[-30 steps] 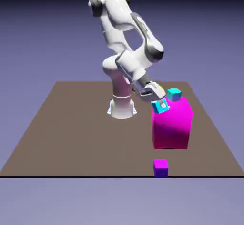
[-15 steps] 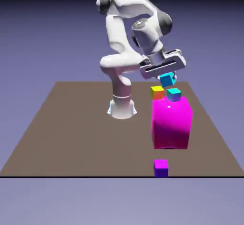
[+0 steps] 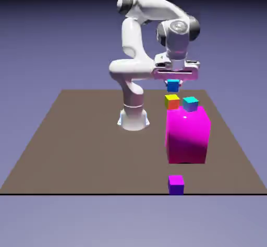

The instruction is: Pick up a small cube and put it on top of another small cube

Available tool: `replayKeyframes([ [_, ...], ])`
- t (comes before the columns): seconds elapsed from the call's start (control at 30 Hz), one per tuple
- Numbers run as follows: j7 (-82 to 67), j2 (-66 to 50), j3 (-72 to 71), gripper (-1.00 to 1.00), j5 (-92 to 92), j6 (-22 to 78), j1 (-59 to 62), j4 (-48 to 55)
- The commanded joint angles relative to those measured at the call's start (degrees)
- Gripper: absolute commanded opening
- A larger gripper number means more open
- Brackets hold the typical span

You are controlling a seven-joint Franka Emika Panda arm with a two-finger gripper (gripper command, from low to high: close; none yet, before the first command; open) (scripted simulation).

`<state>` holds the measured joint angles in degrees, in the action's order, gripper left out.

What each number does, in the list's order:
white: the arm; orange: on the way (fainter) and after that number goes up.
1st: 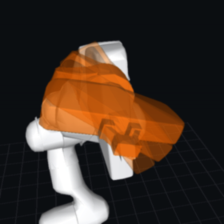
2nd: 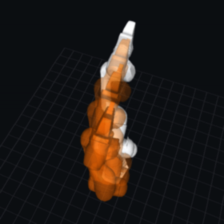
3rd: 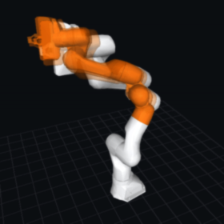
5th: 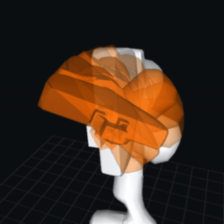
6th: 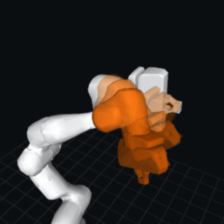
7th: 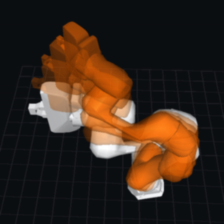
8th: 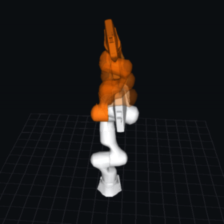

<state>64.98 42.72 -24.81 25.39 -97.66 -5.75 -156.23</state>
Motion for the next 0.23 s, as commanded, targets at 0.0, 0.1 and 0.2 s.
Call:
replayKeyframes([
  [0.0, 0.02, 0.00, 0.00, 1.00, -0.13, 0.02, 0.00, 0.00],
  [0.1, 0.36, -0.17, 1.36, 1.00, -1.64, 4.00, 0.75, 4.15],
  [0.2, 0.83, -0.40, 3.20, 1.00, -3.69, 9.40, 1.77, 9.78],
])
